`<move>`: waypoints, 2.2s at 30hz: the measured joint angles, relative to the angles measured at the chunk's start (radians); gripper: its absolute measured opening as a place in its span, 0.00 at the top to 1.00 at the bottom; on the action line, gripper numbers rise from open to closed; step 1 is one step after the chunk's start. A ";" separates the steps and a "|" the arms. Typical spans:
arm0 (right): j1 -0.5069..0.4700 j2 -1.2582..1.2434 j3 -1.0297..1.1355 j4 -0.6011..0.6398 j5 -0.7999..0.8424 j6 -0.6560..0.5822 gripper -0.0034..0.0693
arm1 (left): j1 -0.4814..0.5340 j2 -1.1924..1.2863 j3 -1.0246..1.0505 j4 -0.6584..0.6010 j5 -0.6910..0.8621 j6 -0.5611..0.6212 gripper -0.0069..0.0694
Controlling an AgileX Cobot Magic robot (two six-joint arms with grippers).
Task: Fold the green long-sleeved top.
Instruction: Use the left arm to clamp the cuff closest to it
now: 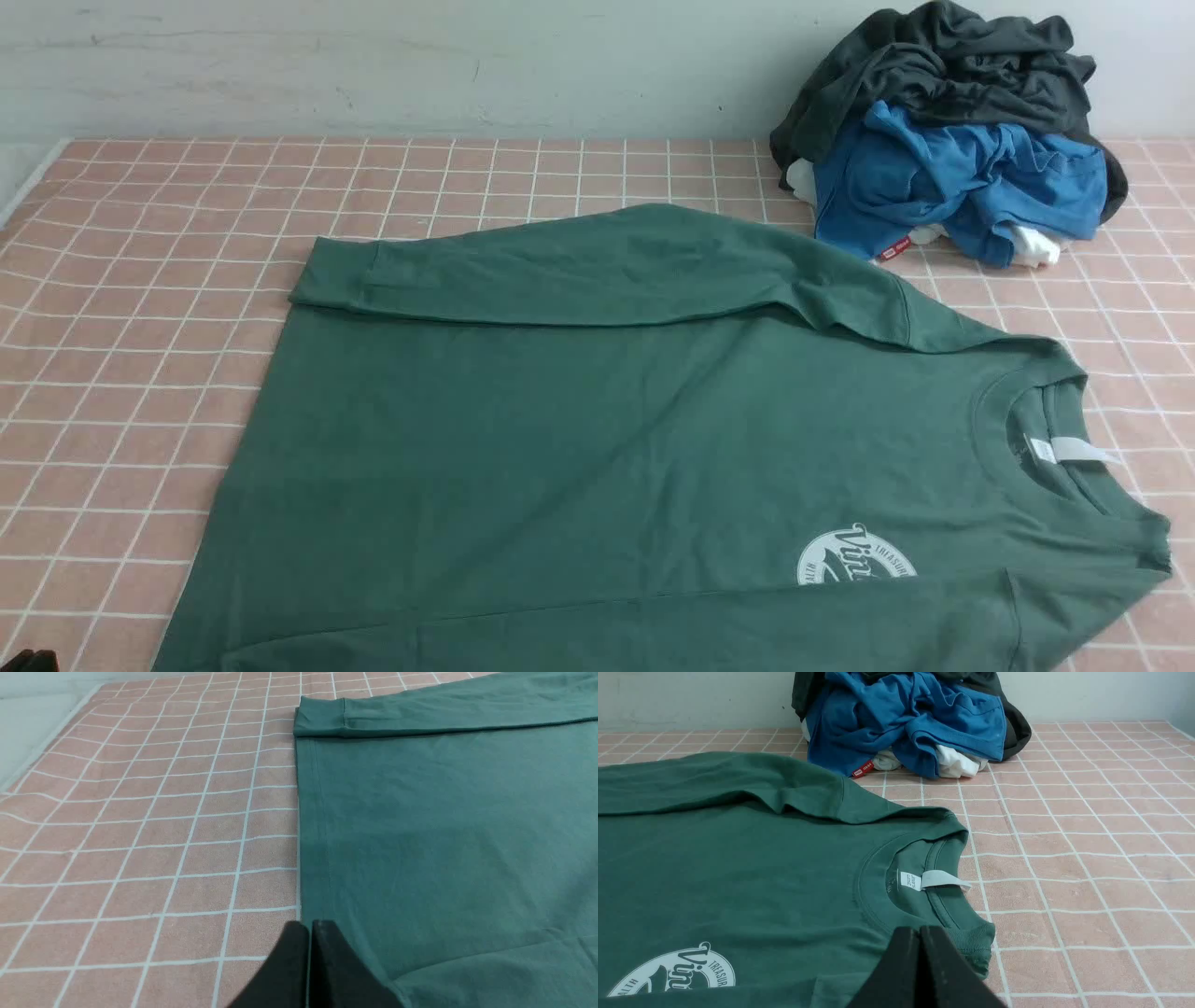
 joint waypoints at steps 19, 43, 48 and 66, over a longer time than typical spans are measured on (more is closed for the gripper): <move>0.000 0.000 0.000 0.000 0.000 0.000 0.97 | 0.000 0.000 0.000 0.000 0.001 0.000 0.91; 0.000 0.000 0.005 -0.017 -0.424 0.034 0.97 | 0.000 0.000 0.005 0.000 -0.472 0.001 0.91; 0.000 0.000 0.005 0.002 -0.757 0.205 0.97 | 0.000 0.000 0.005 -0.008 -0.741 -0.152 0.91; 0.065 0.578 -0.599 -0.274 0.105 0.250 0.97 | -0.006 0.766 -0.710 0.118 0.209 -0.332 0.91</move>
